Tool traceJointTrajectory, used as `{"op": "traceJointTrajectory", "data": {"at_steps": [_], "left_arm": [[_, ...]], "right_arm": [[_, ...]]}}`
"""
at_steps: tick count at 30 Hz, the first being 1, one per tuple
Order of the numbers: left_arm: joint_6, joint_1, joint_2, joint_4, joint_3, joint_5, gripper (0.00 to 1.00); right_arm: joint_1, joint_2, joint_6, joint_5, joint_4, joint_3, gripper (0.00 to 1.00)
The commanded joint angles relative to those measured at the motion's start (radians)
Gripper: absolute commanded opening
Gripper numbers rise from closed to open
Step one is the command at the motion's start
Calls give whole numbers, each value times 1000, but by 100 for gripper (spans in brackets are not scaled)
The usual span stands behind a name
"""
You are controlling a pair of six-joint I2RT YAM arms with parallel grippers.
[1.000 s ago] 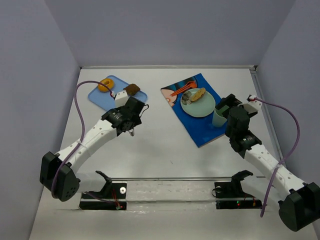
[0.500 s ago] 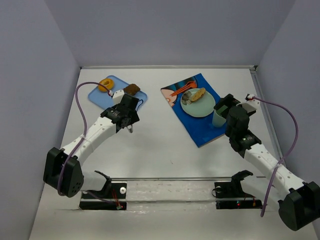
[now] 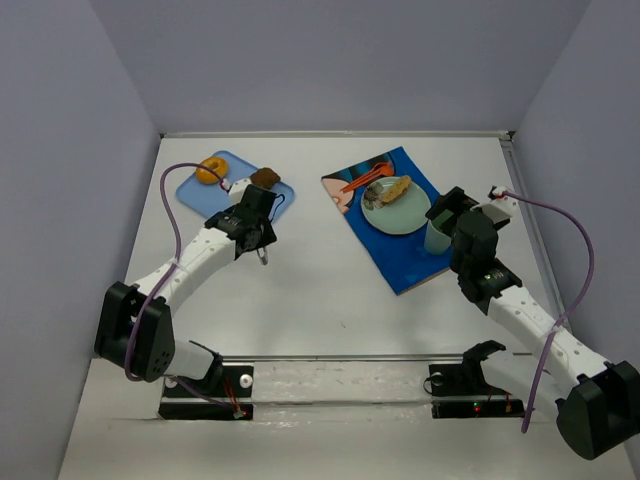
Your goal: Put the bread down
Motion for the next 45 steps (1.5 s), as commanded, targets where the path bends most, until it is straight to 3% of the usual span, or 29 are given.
{"op": "traceJointTrajectory", "data": {"at_steps": [1,2,4,10,14,23,27,35,39,45], "left_arm": [[14,4,-14,26,-3,15,36],[5,4,-15,16,0,15,27],[8,4,-29,9,15,26,23],[45,-10,-92,40,76,46,23],[75,-77,-69,89,136,61,23],[169,-284,130,101,366,46,24],[204,-318,268,126,461,159,24],[252,-384,496,74,651,204,24],[264,-399,528,86,675,241,29],[263,-416,540,86,679,242,60]], "right_arm": [[0,-4,-15,8,70,43,100],[0,-6,-14,7,69,41,100],[0,-12,-12,7,70,38,100],[0,-24,-11,7,77,32,100],[0,-26,-11,10,81,27,100],[0,-27,-14,21,83,26,100],[0,-27,-17,27,83,24,100],[0,-26,-19,44,86,21,100],[0,-23,-22,50,86,23,100],[0,-9,-20,68,86,26,100]]}}
